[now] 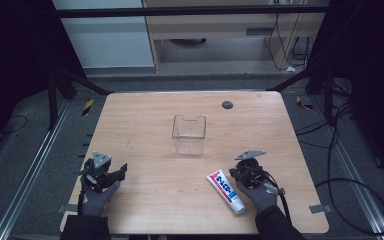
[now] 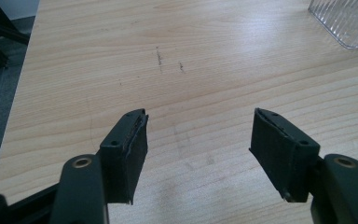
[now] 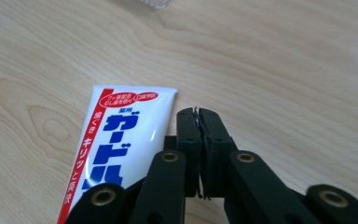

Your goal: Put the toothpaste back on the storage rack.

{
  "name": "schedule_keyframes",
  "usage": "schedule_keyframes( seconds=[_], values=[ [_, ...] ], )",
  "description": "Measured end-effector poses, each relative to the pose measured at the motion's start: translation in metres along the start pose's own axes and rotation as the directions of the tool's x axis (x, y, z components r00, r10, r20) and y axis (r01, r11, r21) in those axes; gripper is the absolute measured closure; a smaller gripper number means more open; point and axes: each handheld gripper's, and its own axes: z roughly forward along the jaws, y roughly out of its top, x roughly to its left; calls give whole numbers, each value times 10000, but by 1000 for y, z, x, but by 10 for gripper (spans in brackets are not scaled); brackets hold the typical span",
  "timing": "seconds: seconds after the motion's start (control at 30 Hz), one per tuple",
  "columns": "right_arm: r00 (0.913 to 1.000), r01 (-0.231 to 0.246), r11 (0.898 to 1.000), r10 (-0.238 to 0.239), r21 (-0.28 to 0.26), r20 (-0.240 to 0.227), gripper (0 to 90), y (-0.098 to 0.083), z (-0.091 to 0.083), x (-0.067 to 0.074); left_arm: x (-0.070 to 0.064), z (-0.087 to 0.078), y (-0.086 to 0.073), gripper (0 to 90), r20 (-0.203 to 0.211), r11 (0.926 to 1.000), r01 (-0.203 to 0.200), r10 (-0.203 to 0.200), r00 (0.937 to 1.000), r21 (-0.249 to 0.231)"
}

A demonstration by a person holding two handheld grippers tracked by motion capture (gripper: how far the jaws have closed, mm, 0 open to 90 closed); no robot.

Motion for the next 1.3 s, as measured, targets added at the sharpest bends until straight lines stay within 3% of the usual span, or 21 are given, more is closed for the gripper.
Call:
schedule_keyframes(
  seconds=[0.3,0.57,0.93,1.3],
  values=[
    [9998,-123,9995,127,-300,152,716,2,-28,-8,1,0,0,347,9,10000,-14,14,10000,7],
    [9999,100,9998,-99,-188,77,608,11,-40,0,0,1,0,345,29,10000,-78,78,10000,62],
    [9992,384,9987,-380,340,-129,504,23,-42,20,-1,2,0,341,49,9997,-176,175,9998,146],
    [9975,657,9907,-621,1195,-334,455,30,-25,40,-1,3,0,341,62,9996,-219,218,9997,191]
  ],
)
